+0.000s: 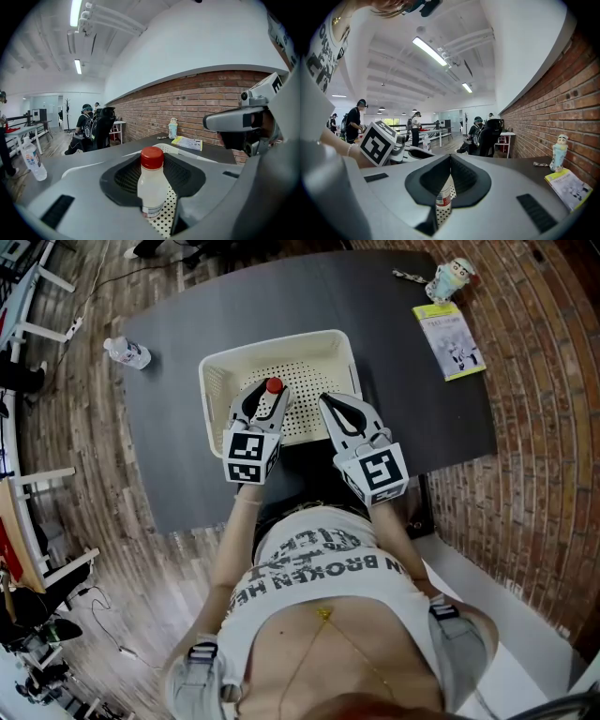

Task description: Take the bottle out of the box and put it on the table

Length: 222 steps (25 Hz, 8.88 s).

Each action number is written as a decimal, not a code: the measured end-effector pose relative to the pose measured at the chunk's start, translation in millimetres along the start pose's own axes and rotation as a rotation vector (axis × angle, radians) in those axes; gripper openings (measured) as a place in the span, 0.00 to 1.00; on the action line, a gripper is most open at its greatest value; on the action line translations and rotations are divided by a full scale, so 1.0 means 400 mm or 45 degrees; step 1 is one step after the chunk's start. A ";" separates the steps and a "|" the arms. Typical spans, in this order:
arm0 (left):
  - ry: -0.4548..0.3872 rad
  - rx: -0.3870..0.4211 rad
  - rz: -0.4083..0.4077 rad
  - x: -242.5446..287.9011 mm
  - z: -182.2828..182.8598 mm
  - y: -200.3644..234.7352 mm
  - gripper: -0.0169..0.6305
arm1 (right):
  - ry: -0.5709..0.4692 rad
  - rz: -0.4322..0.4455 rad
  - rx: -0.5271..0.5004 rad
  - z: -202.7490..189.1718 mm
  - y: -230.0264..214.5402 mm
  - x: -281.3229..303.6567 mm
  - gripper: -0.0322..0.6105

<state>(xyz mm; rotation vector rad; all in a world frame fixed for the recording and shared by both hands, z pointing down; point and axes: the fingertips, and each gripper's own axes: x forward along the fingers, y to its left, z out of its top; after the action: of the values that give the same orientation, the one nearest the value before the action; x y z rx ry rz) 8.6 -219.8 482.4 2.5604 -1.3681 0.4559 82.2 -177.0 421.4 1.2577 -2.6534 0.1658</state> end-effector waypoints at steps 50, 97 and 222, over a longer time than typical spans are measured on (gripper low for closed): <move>-0.142 0.075 -0.109 -0.182 0.303 0.019 0.25 | -0.073 -0.028 -0.002 0.037 0.061 -0.092 0.06; -0.236 -0.070 0.228 -0.611 0.203 0.480 0.25 | 0.004 0.097 -0.063 0.054 0.395 0.118 0.06; -0.250 -0.080 -0.090 -0.476 -0.008 0.160 0.04 | -0.103 0.071 0.039 0.040 0.307 0.039 0.06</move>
<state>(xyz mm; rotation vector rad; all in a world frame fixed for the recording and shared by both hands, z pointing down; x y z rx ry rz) -145.1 -107.3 418.5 2.6496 -1.3235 0.1497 -24.8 -114.2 407.4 1.2257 -2.7660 0.1680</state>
